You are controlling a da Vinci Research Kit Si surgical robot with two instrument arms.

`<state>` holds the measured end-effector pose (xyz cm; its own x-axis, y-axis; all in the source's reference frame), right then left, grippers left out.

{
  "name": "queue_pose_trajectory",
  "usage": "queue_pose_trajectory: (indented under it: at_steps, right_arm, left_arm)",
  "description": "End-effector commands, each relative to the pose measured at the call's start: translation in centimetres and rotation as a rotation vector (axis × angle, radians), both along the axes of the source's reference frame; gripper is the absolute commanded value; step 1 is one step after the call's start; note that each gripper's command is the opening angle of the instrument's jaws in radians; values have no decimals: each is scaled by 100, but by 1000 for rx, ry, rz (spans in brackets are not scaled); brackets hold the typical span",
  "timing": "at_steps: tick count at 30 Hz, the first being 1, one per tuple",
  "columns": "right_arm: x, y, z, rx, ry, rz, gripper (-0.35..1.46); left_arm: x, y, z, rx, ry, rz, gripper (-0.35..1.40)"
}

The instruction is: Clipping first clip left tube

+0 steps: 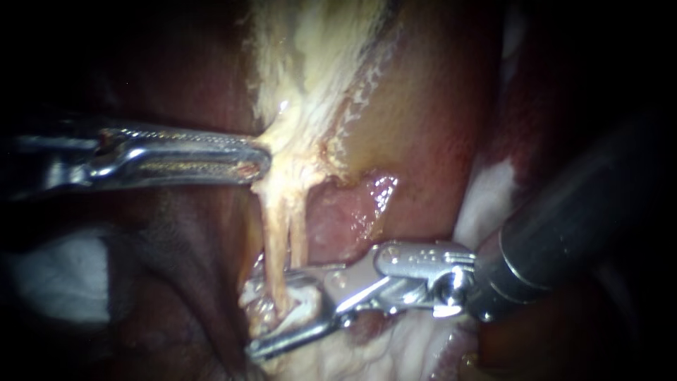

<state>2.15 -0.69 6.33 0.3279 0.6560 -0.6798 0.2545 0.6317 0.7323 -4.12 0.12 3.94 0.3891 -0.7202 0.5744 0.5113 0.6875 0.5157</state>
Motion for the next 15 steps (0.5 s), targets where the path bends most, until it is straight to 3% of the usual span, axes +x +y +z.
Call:
queue_pose_trajectory:
  at_steps: [1,15]
  right_arm:
    - [-2,1,-1,5,8,-3,56]
    - [2,-1,14,15,15,-18,48]
  left_arm:
    - [0,0,0,0,0,0,-35]
    - [-2,1,1,0,0,0,-35]
